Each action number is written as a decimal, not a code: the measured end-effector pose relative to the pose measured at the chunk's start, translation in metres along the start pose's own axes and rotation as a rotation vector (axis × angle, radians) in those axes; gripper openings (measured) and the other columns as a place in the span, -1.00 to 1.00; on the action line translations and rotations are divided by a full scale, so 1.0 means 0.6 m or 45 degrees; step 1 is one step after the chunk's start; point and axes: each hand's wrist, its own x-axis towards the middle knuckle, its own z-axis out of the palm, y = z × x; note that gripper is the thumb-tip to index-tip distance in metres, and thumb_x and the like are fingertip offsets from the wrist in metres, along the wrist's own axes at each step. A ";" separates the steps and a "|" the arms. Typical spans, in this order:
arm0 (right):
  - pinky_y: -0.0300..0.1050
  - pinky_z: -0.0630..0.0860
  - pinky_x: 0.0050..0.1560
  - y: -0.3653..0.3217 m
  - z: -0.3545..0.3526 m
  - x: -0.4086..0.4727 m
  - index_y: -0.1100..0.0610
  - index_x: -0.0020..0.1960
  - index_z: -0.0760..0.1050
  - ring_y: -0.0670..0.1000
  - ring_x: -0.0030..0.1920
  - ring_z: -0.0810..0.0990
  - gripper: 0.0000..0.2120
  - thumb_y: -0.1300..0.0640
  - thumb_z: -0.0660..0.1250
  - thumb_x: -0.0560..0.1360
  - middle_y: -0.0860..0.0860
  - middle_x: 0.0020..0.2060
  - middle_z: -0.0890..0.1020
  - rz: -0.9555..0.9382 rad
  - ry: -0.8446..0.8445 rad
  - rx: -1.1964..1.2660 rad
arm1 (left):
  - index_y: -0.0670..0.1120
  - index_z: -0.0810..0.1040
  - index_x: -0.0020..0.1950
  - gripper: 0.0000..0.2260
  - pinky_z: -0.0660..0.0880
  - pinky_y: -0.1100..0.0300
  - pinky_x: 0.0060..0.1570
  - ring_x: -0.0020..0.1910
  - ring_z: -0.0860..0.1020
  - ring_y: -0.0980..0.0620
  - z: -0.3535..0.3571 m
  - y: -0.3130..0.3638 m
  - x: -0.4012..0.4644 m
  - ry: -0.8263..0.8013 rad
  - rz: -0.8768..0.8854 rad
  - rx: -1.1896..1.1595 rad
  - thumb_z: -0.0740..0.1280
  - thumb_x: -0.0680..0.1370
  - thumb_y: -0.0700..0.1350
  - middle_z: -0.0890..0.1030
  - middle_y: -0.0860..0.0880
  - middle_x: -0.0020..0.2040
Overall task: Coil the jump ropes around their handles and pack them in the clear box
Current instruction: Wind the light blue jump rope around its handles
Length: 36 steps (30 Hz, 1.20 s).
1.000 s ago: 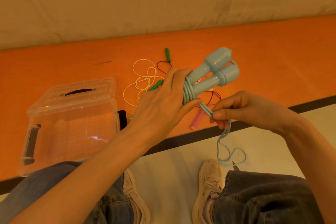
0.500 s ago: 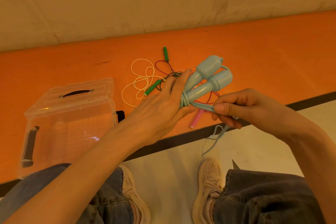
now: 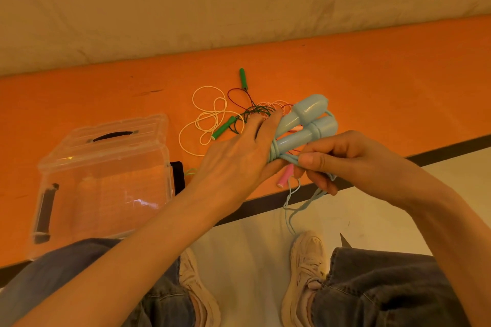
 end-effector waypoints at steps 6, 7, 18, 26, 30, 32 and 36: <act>-0.27 0.49 -0.41 0.004 -0.026 -0.012 0.05 -0.03 0.63 -0.01 -0.43 0.60 -0.77 0.13 0.49 0.31 0.02 -0.35 0.65 0.106 0.213 -0.173 | -0.11 0.41 0.38 -0.46 0.10 0.29 -0.55 -0.35 0.55 -0.02 -0.009 -0.012 0.003 0.031 -0.058 -0.010 0.10 0.51 0.17 0.53 -0.07 0.08; -0.21 0.53 -0.39 0.006 -0.035 -0.014 0.03 -0.04 0.61 0.04 -0.40 0.62 -0.78 0.16 0.50 0.33 0.03 -0.32 0.64 0.117 0.258 -0.238 | -0.11 0.43 0.37 -0.46 0.07 0.30 -0.55 -0.35 0.55 -0.01 -0.009 -0.013 0.002 0.028 -0.059 0.012 0.10 0.51 0.17 0.54 -0.06 0.07; -0.29 0.53 -0.21 -0.002 -0.038 -0.001 0.11 -0.16 0.62 -0.17 -0.25 0.63 -0.85 0.09 0.48 0.30 -0.16 -0.20 0.67 -0.315 0.785 -0.317 | -0.12 0.50 0.34 -0.39 -0.13 0.33 -0.50 -0.41 0.56 0.02 0.002 0.000 -0.006 -0.130 0.196 0.139 0.08 0.45 0.22 0.60 0.01 -0.09; -0.07 0.50 -0.23 0.013 -0.039 0.027 0.08 -0.20 0.62 0.03 -0.26 0.63 -0.91 0.19 0.51 0.34 0.03 -0.27 0.68 -0.238 0.736 -0.298 | -0.15 -0.02 0.58 -0.22 0.40 0.15 -0.55 -0.31 0.58 -0.04 0.004 0.005 -0.013 -0.176 0.279 -0.055 0.07 0.48 0.25 0.58 -0.02 0.13; 0.04 0.49 -0.18 0.018 -0.043 0.031 0.08 -0.20 0.63 0.15 -0.20 0.63 -0.92 0.16 0.51 0.34 0.02 -0.28 0.69 -0.201 0.650 -0.292 | -0.01 -0.12 0.58 -0.23 0.50 0.06 -0.48 -0.23 0.58 0.00 0.000 0.008 -0.017 -0.167 0.351 -0.175 0.04 0.46 0.25 0.54 0.03 0.15; -0.04 0.51 -0.17 0.020 -0.045 0.031 0.11 -0.18 0.63 0.03 -0.24 0.65 -0.87 0.11 0.50 0.30 -0.02 -0.31 0.70 -0.186 0.601 -0.228 | 0.01 0.08 0.54 -0.31 0.50 0.04 -0.47 -0.20 0.58 -0.01 0.001 0.009 -0.018 -0.172 0.374 -0.209 0.06 0.46 0.24 0.52 0.05 0.18; -0.28 0.50 -0.22 0.025 -0.044 0.034 0.18 -0.18 0.62 -0.19 -0.31 0.62 -0.81 0.13 0.48 0.26 -0.12 -0.36 0.69 -0.144 0.499 -0.147 | -0.02 0.36 0.36 -0.46 0.43 0.18 -0.53 -0.33 0.54 0.03 -0.001 0.008 -0.019 -0.168 0.419 -0.247 0.14 0.44 0.19 0.51 0.07 0.12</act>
